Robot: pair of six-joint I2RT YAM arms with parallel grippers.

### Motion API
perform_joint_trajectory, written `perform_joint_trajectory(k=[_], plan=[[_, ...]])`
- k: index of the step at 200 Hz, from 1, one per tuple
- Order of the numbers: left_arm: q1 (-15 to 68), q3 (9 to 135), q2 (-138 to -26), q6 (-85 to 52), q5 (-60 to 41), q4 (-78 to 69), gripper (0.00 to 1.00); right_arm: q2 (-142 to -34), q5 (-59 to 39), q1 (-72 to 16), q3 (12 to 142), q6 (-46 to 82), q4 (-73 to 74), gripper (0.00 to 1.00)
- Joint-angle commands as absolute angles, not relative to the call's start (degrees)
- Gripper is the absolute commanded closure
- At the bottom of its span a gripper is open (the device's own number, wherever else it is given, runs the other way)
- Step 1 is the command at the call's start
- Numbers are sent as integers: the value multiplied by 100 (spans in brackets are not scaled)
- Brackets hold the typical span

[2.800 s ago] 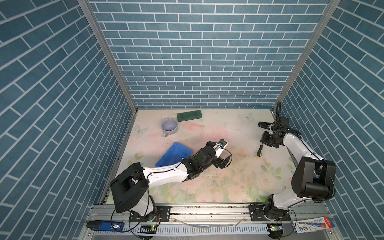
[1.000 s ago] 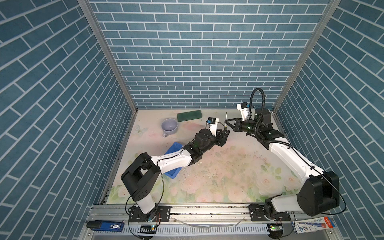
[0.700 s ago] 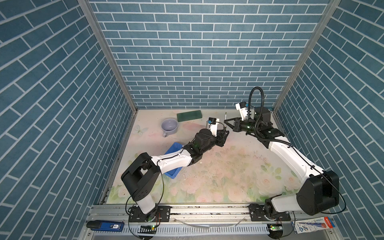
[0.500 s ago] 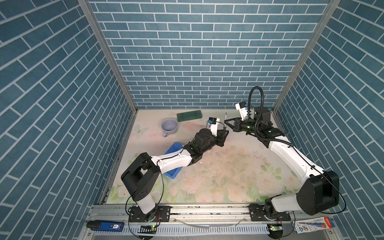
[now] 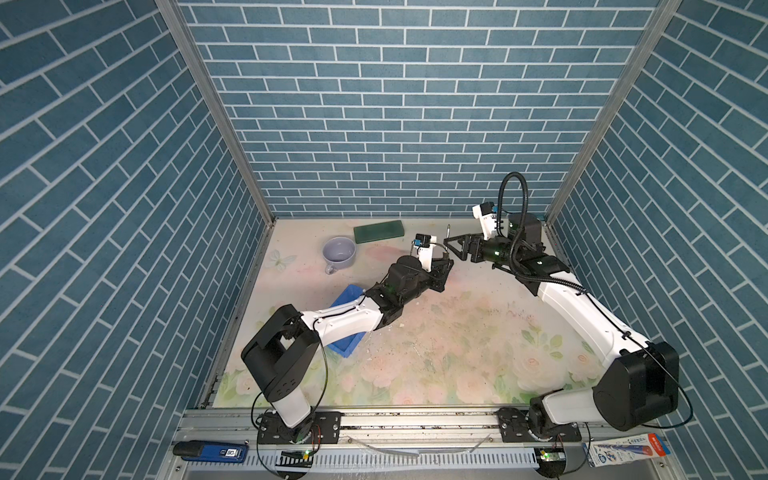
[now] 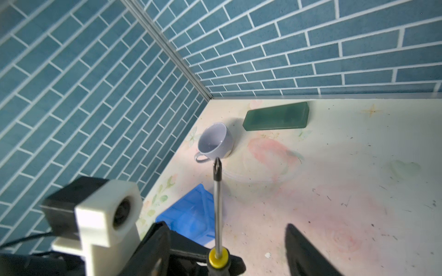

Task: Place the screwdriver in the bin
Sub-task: 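Close the left gripper on the screwdriver handle and open the right gripper, then carry the screwdriver with the left gripper over the blue bin while the right gripper withdraws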

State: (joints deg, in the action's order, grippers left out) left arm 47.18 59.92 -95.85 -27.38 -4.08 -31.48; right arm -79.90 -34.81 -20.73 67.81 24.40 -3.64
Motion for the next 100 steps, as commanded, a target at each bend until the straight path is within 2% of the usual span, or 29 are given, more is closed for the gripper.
perform_joint_trajectory(k=[1, 41, 100], plan=[[4572, 5794, -9246, -2499, -334, -3012, 84, -7646, -3216, -2092, 6375, 2654, 465, 14], [4201, 5282, -8629, -2376, -374, -2734, 84, -7585, -3166, -2092, 6078, 2532, 727, 12], [3461, 4934, -7377, -1439, -493, -673, 84, -7696, -3196, -2472, 6052, 1658, 392, 7]])
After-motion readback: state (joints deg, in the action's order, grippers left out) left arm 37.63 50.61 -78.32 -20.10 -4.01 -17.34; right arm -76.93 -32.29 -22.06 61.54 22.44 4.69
